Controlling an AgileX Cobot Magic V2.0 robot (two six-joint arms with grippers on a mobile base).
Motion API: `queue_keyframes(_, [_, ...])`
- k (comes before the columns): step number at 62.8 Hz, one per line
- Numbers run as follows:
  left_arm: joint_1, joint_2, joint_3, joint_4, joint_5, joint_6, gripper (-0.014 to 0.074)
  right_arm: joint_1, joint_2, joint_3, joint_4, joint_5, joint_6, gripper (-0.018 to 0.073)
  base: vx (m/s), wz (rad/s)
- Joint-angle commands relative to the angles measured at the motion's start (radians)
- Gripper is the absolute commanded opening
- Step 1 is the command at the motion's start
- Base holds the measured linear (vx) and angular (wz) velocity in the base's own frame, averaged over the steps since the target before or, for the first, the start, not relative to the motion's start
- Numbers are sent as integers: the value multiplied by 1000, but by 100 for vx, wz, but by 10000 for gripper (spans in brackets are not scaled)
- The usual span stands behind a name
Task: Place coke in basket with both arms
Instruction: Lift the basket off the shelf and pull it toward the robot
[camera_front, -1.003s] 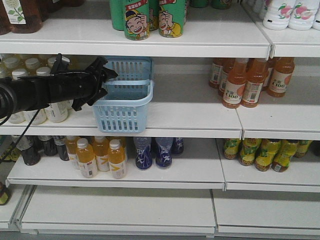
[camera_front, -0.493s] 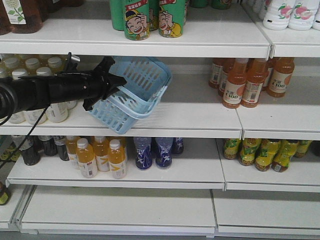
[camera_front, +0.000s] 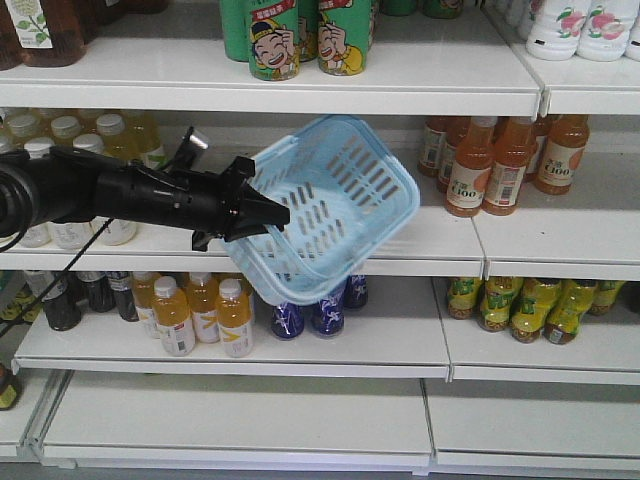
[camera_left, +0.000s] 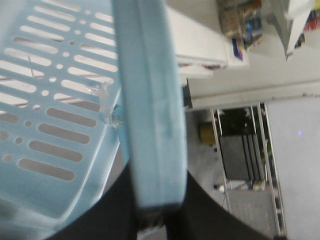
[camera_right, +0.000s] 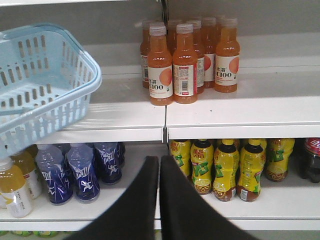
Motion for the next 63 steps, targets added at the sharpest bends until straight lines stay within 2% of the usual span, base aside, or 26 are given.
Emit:
queue_keyframes(1, [-43, -95, -6, 17, 112, -24, -8, -4, -18, 9, -10, -73, -5, -5, 0, 0])
queue_keyframes(14, [-123, -205, 76, 65, 114, -22, -8, -4, -18, 9, -10, -73, -5, -5, 0, 0])
queue_keyframes(31, [-243, -379, 208, 70, 112, 7, -8, -4, -18, 9, -10, -73, -5, -5, 0, 0])
queue_keyframes(41, [-315, -488, 293, 68, 62, 19, -8, -4, -18, 9, -10, -73, -5, -5, 0, 0])
queue_keyframes(49, [-362, -565, 349, 50, 7, 24, -8, -4, -18, 9, -10, -73, -5, -5, 0, 0])
queue_keyframes(63, [-423, -659, 392, -42, -53, 40, -8, -4, -18, 9, -10, -73, -5, -5, 0, 0])
